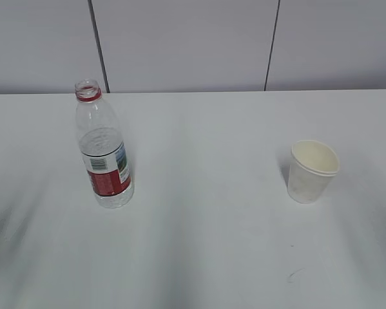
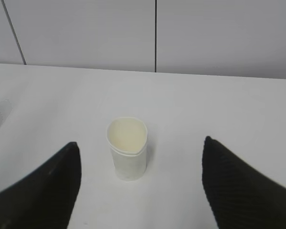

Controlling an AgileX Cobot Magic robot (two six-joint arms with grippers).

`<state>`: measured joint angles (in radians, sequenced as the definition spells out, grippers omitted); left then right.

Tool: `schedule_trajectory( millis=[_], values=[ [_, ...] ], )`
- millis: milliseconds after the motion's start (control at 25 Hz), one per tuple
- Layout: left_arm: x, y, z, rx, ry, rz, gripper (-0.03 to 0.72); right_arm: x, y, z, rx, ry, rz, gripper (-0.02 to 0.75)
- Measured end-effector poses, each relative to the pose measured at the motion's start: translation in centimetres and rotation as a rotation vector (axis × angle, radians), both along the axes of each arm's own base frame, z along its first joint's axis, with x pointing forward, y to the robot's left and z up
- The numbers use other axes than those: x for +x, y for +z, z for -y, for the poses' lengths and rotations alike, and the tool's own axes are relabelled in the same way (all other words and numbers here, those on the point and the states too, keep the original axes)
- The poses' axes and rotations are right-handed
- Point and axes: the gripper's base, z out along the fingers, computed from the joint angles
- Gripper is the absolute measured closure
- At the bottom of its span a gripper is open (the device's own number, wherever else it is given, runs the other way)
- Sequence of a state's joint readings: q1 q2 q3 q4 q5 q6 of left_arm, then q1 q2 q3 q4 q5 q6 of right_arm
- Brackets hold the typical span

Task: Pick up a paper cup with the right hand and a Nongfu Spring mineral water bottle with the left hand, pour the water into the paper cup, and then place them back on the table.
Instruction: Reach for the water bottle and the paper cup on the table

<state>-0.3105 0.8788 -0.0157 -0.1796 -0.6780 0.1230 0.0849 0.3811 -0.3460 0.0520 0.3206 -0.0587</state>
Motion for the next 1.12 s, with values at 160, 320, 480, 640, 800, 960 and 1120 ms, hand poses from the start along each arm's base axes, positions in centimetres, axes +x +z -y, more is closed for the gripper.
schedule_trajectory(
  millis=[160, 320, 480, 640, 800, 960, 1120],
  values=[
    [0.0, -1.1, 0.7, -0.007, -0.074, -0.011, 0.449, 0.0, -1.2, 0.0, -0.001, 0.0, -0.033, 0.15],
    [0.4, -2.0, 1.8, 0.051, -0.185, -0.022, 0.448, 0.1, -1.2, 0.0, 0.0, -0.001, -0.019, 0.15],
    [1.1, -2.9, 2.4, 0.057, -0.227, -0.026, 0.448, 0.1, -1.2, 0.0, 0.022, -0.002, -0.006, 0.15],
    [1.7, -4.0, 2.7, 0.052, -0.233, -0.058, 0.448, 0.2, -1.8, -0.1, 0.056, -0.005, -0.002, 0.15],
    [2.0, -5.5, 2.8, 0.07, -0.236, -0.149, 0.448, 0.4, -2.4, 0.0, 0.078, -0.016, 0.056, 0.15],
    [2.1, -6.2, 2.9, 0.078, -0.237, -0.191, 0.448, 0.4, -3.4, 0.0, 0.094, -0.028, 0.084, 0.15],
    [2.2, -6.2, 2.9, 0.077, -0.237, -0.188, 0.448, 0.4, -4.7, 0.1, 0.094, -0.037, 0.103, 0.15]
  ],
)
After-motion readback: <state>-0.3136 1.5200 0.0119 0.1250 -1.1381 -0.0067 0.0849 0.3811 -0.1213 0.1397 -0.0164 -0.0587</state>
